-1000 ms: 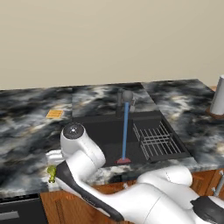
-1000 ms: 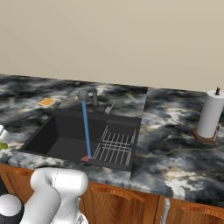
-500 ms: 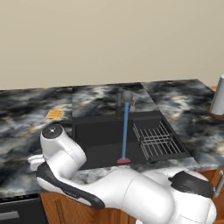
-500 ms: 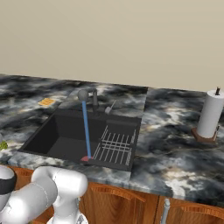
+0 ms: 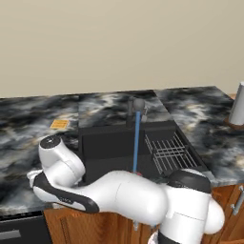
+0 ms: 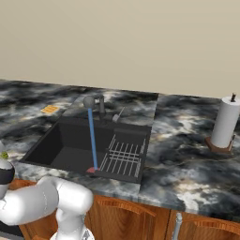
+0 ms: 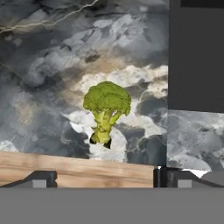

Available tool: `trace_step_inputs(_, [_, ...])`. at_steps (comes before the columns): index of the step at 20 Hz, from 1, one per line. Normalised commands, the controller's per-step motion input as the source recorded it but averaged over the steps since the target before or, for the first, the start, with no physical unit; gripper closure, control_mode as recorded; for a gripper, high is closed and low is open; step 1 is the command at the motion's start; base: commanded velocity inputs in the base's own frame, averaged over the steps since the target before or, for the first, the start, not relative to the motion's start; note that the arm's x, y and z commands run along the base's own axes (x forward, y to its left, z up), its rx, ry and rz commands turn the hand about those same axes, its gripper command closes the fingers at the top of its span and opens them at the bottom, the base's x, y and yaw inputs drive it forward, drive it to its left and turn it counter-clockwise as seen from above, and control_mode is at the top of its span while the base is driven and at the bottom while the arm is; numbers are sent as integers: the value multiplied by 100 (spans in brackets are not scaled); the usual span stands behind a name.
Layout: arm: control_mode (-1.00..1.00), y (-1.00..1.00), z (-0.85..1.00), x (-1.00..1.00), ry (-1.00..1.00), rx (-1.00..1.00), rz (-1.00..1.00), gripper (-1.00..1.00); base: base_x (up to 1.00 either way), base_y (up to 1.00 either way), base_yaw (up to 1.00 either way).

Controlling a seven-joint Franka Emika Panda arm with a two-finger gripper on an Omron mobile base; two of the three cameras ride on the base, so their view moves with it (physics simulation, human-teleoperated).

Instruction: Turn on the sink faucet. Then move the broccoli from the counter to the sink. Turn off the sink. Move the vegetable from the sink to the pot next to the stove. Finally move the pot to the rear left burner.

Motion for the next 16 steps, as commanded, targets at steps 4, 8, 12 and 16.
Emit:
trace_step_inputs(4, [-100,4,-36,18,1,-1,0,-100,0,0,0])
trace_step_inputs(8, [-100,8,-36,20,0,0,0,-100,0,0,0])
trace_step_inputs(12, [-100,6,-33,20,0,0,0,-100,0,0,0])
trace_step_inputs(16, [-100,11,-28,25,2,0,0,-100,0,0,0])
